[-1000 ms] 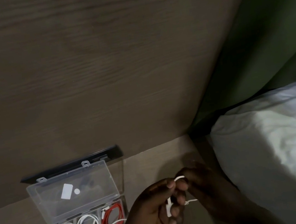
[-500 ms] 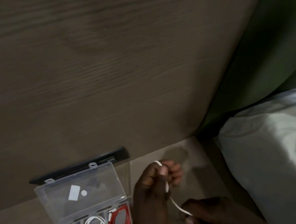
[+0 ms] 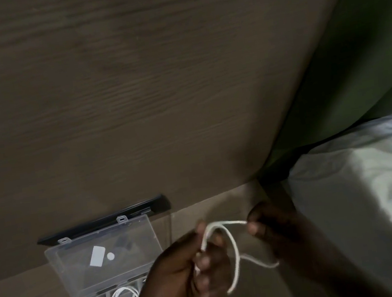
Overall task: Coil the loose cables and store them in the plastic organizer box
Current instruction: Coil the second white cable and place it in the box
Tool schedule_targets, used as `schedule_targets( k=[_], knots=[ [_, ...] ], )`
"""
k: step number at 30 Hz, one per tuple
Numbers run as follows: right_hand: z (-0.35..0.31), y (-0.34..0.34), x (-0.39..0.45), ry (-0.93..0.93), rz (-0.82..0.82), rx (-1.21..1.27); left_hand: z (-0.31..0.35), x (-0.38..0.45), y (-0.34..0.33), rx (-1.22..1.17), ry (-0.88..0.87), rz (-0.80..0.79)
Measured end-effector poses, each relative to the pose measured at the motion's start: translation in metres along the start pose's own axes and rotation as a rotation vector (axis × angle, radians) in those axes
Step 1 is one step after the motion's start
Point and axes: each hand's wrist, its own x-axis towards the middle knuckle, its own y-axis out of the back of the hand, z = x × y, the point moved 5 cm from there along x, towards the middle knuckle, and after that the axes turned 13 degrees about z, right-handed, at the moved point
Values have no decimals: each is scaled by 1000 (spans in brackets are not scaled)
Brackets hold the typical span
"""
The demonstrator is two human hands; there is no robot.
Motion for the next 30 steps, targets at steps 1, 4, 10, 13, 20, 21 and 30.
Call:
schedule_targets(
  k=[1,4,10,13,20,21,30],
  knots=[
    [4,-12,-10,-12,-63,-17,5,2,4,-118,-96,37],
    [8,-39,-41,-75,-139,-56,19,5,22,-229,-447,327],
    [19,-43,-75,-211,-310,-54,26,4,43,236,-930,678],
    [6,-44,-84,-163,-476,-52,16,-1,40,746,-1171,740],
    [-48,-5,-20,320,-188,-226,-13,5,40,1159,-662,608],
    [-43,-4,-13,284,-140,-193,-18,4,40,929,-487,567],
    [8,-59,-50,-156,-143,65,-8,-10,19,-381,-246,210]
  ],
)
